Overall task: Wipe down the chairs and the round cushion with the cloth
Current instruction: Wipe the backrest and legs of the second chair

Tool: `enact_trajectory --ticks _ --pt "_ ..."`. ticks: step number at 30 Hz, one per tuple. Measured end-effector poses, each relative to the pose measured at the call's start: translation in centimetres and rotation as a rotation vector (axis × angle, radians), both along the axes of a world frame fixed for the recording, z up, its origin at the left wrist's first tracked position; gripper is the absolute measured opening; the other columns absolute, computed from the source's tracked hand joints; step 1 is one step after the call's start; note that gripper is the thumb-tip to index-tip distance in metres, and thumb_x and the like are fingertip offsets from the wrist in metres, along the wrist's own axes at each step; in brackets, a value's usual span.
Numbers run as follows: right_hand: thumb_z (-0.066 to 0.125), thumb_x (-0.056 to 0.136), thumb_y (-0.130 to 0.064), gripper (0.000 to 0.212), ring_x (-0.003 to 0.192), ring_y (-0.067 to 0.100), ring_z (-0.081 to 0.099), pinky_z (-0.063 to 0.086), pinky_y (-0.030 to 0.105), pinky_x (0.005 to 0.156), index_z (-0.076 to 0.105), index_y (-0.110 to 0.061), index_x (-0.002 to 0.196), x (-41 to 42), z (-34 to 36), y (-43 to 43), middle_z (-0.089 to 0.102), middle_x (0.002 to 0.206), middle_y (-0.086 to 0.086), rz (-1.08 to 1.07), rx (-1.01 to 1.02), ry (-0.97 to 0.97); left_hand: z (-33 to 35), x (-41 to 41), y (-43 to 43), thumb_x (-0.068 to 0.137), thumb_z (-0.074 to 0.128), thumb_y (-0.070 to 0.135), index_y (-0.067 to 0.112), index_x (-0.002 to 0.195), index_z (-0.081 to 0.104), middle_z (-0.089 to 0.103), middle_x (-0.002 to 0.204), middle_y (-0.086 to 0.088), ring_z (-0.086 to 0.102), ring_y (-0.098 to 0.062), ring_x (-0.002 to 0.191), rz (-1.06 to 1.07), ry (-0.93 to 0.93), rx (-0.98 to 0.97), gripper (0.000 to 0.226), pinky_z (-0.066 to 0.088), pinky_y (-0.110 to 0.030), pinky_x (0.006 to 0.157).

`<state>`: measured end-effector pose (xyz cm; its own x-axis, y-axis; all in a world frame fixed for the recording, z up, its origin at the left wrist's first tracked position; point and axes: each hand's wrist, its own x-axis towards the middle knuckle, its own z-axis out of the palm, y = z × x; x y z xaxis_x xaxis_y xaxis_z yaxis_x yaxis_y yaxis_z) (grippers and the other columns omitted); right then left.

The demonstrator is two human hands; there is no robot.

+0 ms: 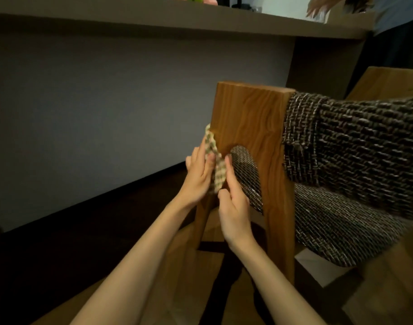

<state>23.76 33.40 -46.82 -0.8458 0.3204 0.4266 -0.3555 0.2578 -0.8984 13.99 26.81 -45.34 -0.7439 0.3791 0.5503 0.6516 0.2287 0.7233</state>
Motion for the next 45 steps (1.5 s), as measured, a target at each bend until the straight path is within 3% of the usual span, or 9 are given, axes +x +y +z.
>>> enact_trajectory --ticks 4,7,15,18,22,30,36,41,45 --pt "0.036 0.095 -0.015 0.060 0.139 -0.005 0.024 0.024 0.037 0.118 0.023 -0.054 0.139 -0.2 -2.1 0.3 0.027 0.154 -0.018 0.044 -0.003 -0.043 -5.7 -0.1 -0.7 0.104 0.025 0.027 0.021 0.150 0.013 0.027 0.117 -0.005 0.026 -0.020 0.111 0.139 -0.110 -0.176 0.048 0.025 -0.038 0.108" --pt "0.037 0.098 -0.006 0.066 0.138 -0.004 0.028 0.029 0.037 0.116 0.020 -0.054 0.139 0.2 -3.9 0.2 0.030 0.152 -0.018 0.094 -0.015 -0.093 -7.8 0.2 -0.3 0.102 0.030 0.030 0.011 0.150 0.010 0.028 0.127 -0.012 0.026 -0.021 0.114 0.152 -0.116 -0.233 0.055 0.025 -0.037 0.108" --pt "0.042 0.096 -0.003 0.059 0.131 -0.004 0.039 0.036 0.036 0.111 0.037 -0.049 0.133 -0.1 -6.7 1.1 0.046 0.142 -0.016 -0.029 -0.058 -0.061 -8.8 -0.2 1.0 0.100 0.044 0.021 0.016 0.150 0.004 0.024 0.143 -0.004 0.023 -0.014 0.134 0.104 -0.145 0.053 0.065 0.024 -0.023 0.108" --pt "0.041 0.096 -0.005 0.056 0.129 -0.006 0.041 0.037 0.029 0.110 0.038 -0.044 0.137 -0.6 -8.0 1.1 0.047 0.141 -0.014 -0.035 -0.057 -0.101 -10.6 -0.9 0.7 0.098 0.046 0.014 -0.001 0.145 0.014 0.029 0.143 -0.017 0.028 -0.028 0.135 0.125 -0.179 -0.030 0.059 0.027 -0.038 0.113" --pt "0.039 0.097 -0.008 0.051 0.118 -0.012 0.044 0.036 0.007 0.095 0.045 -0.040 0.136 -1.8 -9.6 0.8 0.049 0.135 -0.018 -0.026 -0.093 -0.214 -12.9 -1.7 0.0 0.096 0.051 0.014 -0.001 0.142 0.020 0.035 0.140 -0.017 0.035 -0.028 0.131 0.100 -0.223 -0.050 0.058 0.032 -0.047 0.110" --pt "0.040 0.099 -0.009 0.039 0.108 -0.007 0.052 0.043 0.005 0.078 0.052 -0.034 0.126 -3.5 -13.2 0.5 0.055 0.116 -0.021 -0.088 -0.216 -0.324 -19.1 -4.1 -1.5 0.090 0.060 0.010 0.007 0.143 0.021 0.039 0.140 -0.012 0.036 -0.024 0.133 0.048 -0.347 -0.188 0.066 0.030 -0.044 0.112" --pt "0.043 0.099 -0.010 0.039 0.107 -0.005 0.050 0.042 0.015 0.089 0.050 -0.030 0.132 -2.5 -16.8 0.2 0.052 0.106 -0.027 -0.160 -0.240 -0.406 -22.3 -4.4 -2.1 0.091 0.060 0.012 0.008 0.147 0.020 0.038 0.142 -0.012 0.037 -0.024 0.133 0.065 -0.438 -0.266 0.069 0.031 -0.041 0.111" --pt "0.042 0.097 -0.007 0.044 0.109 -0.013 0.049 0.039 0.001 0.079 0.051 -0.046 0.116 -0.8 -17.2 -0.5 0.054 0.120 -0.024 -0.133 -0.160 -0.370 -20.6 -2.4 -2.2 0.087 0.065 0.010 0.008 0.126 0.053 0.059 0.123 -0.008 0.056 -0.021 0.115 0.265 -0.282 -0.086 0.040 0.046 -0.036 0.096" --pt "0.044 0.096 -0.006 0.046 0.113 -0.011 0.051 0.040 0.000 0.086 0.052 -0.049 0.110 0.8 -14.9 -1.4 0.058 0.117 -0.023 -0.095 -0.084 -0.266 -15.2 -0.3 -1.6 0.084 0.066 0.006 0.005 0.111 0.063 0.064 0.108 -0.009 0.060 -0.025 0.102 0.351 -0.110 0.111 0.028 0.050 -0.044 0.086"
